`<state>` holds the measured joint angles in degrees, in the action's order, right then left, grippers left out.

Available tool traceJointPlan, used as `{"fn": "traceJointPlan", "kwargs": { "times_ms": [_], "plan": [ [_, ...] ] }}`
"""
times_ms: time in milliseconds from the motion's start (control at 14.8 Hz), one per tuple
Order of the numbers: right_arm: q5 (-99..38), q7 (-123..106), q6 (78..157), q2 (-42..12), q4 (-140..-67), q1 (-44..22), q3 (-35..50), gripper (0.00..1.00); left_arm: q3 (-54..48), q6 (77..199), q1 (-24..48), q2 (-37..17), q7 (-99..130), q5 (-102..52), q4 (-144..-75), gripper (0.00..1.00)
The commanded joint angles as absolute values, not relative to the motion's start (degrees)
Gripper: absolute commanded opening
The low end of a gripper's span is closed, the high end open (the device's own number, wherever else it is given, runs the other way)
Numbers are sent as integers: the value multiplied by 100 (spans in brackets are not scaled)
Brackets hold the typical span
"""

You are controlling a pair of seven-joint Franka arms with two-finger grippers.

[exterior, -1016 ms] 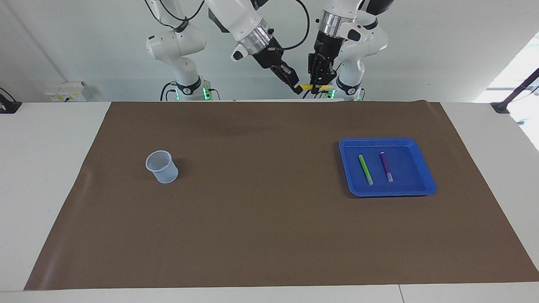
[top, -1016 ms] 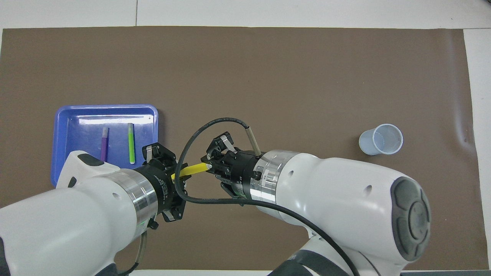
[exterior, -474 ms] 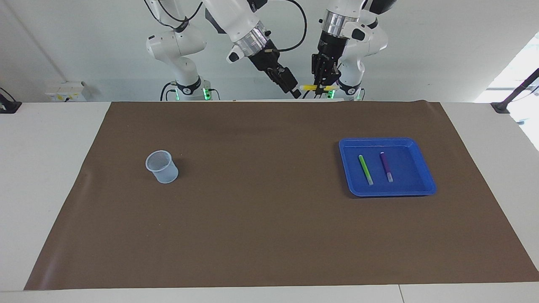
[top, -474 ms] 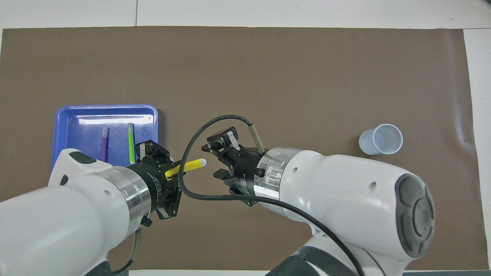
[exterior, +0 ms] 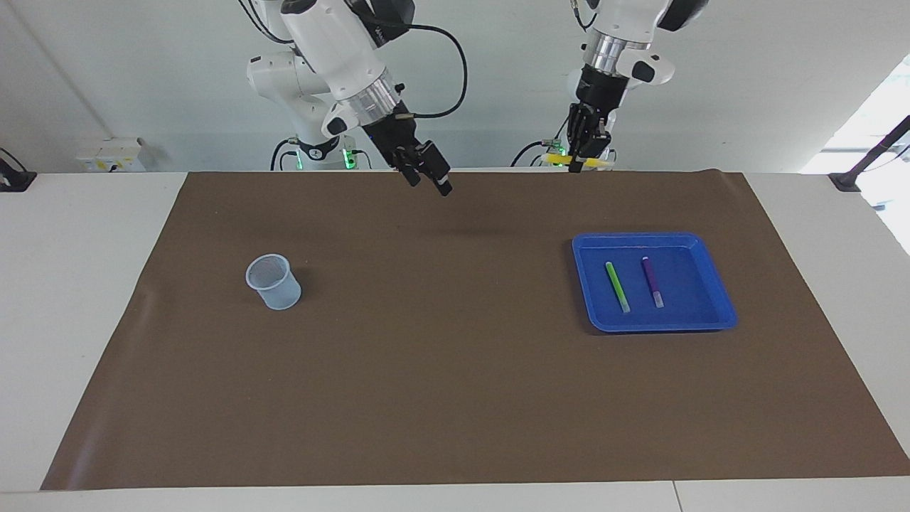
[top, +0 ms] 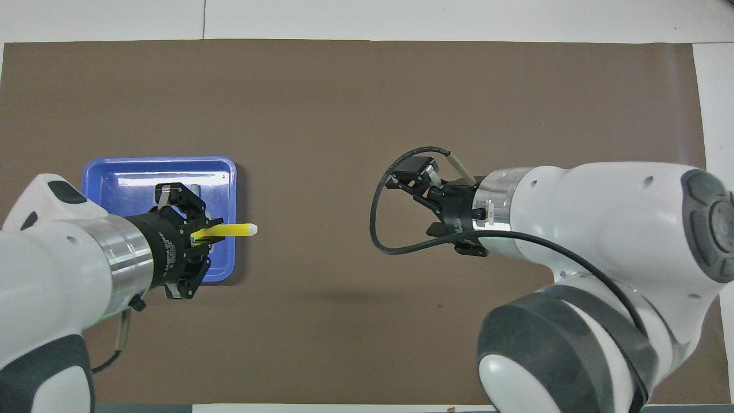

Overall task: Right arm passes pens to left for tray arrangement
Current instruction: 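Carry the yellow pen to the tray while the right gripper withdraws, then lower the yellow pen into the tray and open the left gripper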

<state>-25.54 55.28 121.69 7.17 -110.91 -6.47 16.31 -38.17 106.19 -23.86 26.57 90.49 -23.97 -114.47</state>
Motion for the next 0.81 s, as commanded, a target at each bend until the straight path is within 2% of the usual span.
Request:
{"fn": "traceJointPlan", "kwargs": {
  "times_ms": [0, 474, 745],
  "plan": [
    [-2191, 4827, 12103, 861, -11285, -81, 1696, 100, -3420, 10241, -2425, 2356, 7126, -2452, -11478, 0],
    [-1162, 3184, 11480, 809, -11145, 544, 1696, 100, -3313, 10388, -3655, 1759, 2045, -2330, -12111, 0],
    [-529, 2375, 10900, 528, -10487, 668, 1609, 100, -3322, 11038, -3674, 1014, 846, -1295, -12287, 0]
  ]
}}
